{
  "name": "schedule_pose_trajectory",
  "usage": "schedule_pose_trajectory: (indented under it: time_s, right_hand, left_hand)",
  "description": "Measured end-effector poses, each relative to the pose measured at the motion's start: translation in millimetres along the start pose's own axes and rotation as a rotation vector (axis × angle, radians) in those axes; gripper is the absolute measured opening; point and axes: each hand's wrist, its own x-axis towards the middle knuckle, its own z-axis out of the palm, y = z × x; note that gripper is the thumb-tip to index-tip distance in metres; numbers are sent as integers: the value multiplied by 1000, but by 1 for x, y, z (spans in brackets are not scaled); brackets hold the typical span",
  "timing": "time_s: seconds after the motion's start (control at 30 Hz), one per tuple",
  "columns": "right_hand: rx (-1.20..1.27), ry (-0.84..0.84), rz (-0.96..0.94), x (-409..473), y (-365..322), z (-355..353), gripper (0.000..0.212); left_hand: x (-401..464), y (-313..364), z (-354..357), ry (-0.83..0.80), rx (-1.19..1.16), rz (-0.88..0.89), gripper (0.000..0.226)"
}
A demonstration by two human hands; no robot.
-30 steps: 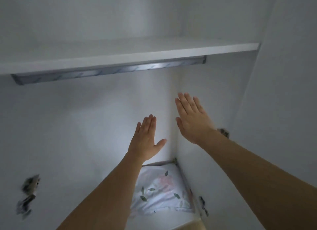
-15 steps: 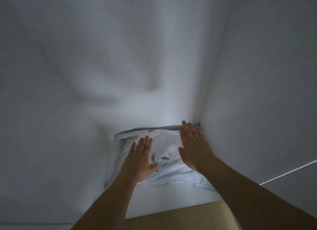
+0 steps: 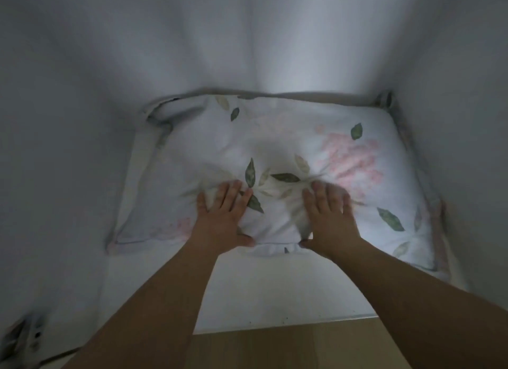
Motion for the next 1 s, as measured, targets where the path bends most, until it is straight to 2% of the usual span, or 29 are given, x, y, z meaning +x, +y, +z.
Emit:
schedule_pose_trajectory:
  time_s: [0.1,0.27,0.47,0.6,0.7,0.83,1.0]
  right_hand:
    - [-23,57,-44,28,3,30,111]
    - [-131,55,-51,39,-4,36,68]
    - [-169,-5,-160,19,-7,-41,19]
    - [-117,-87,-163,-25,-7,-99,17]
    - [-153,-172,-190,-46,-8,-162,22]
    - [-141,-225,-168,-67,-4,-269,13]
    - [-168,-182,-183,-121,0,-398,24]
  left_hand:
    - [24,1,36,33,-28,-42,114]
    - [32,5,53,167,5,-74,87]
    - [-6,36,4,16,-23,-176,56]
    - [-51,39,-62,-50,-39,-130,40]
    - [-79,34,-127,-136,-231,-192,30]
    - [-118,21,-224,-21,-379,-186,40]
    - [-182,13,-356,52,-437,-238,26]
